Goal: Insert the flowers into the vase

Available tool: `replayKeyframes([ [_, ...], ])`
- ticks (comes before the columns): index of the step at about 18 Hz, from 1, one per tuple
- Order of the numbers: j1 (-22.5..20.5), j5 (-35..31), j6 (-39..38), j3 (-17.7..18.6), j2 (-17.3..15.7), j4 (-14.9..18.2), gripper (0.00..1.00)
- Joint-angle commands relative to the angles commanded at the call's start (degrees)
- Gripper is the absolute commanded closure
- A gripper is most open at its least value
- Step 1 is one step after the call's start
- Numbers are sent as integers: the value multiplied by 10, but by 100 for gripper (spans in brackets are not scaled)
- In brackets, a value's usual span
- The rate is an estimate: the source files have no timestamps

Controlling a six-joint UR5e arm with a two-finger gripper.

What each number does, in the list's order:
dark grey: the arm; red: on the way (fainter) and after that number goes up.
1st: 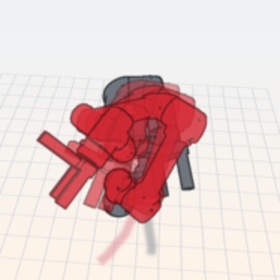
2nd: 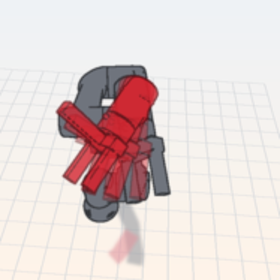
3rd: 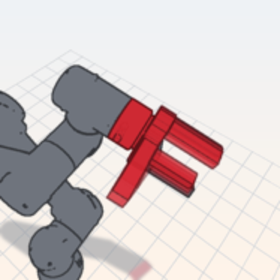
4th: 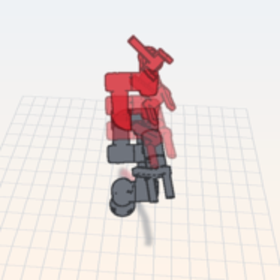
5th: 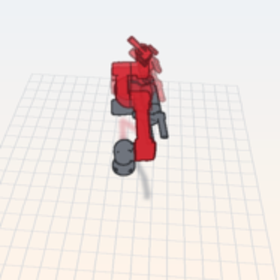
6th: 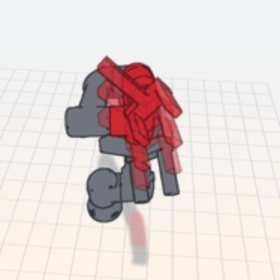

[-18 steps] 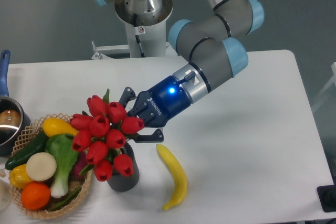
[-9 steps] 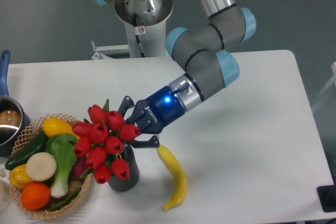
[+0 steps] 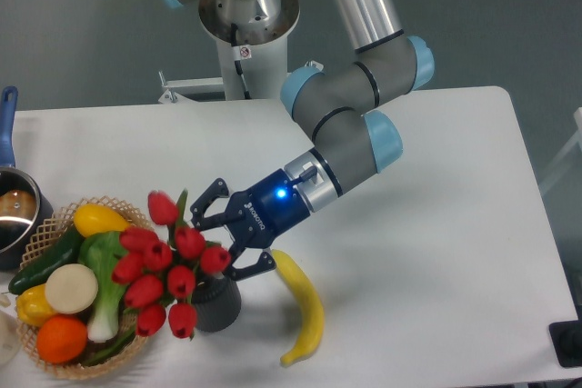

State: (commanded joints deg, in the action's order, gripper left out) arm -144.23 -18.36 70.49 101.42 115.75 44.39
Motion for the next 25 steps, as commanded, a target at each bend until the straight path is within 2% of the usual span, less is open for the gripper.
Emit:
replayKeyframes([
  [3,-17,-4,-1,11,-3,1,0],
  [7,-63,-18,-1,33,-36,3,0],
  [13,-153,-30,1,18,-54,3,0],
  [14,-160,-52,2,11,-55,3,0],
  [16,-173,-141,4,-9,-56,3,0],
  [18,-175,-240,4,-34,-61,3,0],
  [21,-173,-345,-2,-75,-59,9,0],
  [25,-166,-497,-1,-104,-45,18,0],
])
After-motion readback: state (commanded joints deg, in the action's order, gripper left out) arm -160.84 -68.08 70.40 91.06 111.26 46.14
